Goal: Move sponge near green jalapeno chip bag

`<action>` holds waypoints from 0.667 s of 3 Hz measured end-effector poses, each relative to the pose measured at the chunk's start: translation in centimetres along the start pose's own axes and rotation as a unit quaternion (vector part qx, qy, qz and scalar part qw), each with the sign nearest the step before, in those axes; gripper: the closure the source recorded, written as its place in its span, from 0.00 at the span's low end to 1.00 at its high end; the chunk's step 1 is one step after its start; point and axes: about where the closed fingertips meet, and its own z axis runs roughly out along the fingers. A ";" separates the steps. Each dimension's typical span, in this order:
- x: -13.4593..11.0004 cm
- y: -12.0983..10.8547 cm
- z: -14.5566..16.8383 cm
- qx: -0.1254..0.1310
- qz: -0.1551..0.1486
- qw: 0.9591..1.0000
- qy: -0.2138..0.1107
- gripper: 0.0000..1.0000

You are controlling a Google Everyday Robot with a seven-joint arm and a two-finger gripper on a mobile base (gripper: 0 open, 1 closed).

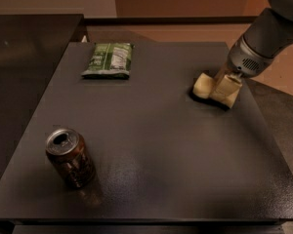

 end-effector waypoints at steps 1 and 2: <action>-4.1 -1.1 0.7 -0.005 -0.018 1.000 -0.003 1.00; -7.9 -1.9 1.9 -0.010 -0.033 0.999 -0.003 1.00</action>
Offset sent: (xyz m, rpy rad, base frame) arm 0.0794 0.1089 0.0178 -0.0051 -0.0056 0.1123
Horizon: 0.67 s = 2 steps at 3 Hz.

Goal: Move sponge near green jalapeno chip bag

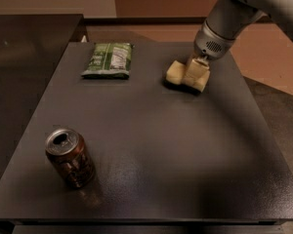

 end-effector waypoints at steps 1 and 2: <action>-3.4 -0.6 1.5 -0.005 -0.016 1.000 0.005 1.00; -6.0 -1.0 2.8 -0.010 -0.028 1.000 0.008 1.00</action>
Offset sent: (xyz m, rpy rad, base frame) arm 0.0466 0.0866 -0.0041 -0.0305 0.0098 0.0863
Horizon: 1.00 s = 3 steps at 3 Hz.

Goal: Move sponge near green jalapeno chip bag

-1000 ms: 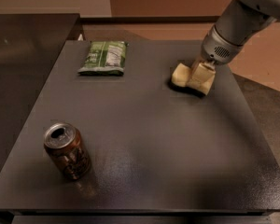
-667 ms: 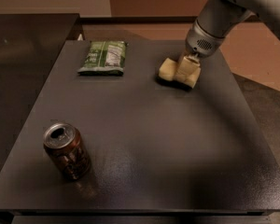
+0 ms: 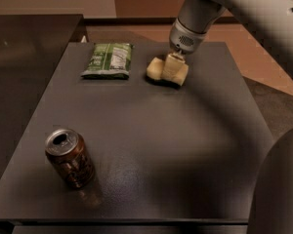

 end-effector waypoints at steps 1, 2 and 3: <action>-2.0 -0.4 1.2 -0.005 -0.007 1.000 0.000 1.00; -3.5 -0.3 2.1 -0.008 -0.012 1.000 -0.003 0.82; -4.6 -0.1 2.9 -0.013 -0.017 1.000 -0.008 0.59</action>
Offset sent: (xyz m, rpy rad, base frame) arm 0.0198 0.0554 -0.0085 0.0129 0.0064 0.0397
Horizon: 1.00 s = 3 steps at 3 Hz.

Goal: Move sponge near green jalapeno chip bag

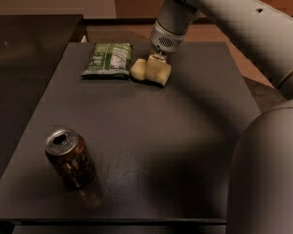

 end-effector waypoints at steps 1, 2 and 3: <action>-0.6 0.8 0.6 -0.011 -0.007 1.000 -0.008 0.35; -1.0 1.5 0.6 -0.006 -0.023 1.000 -0.008 0.12; -1.0 1.5 0.8 -0.007 -0.023 1.000 -0.007 0.00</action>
Offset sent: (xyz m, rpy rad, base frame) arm -0.0189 0.0181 0.0015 0.0004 -0.0375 0.0791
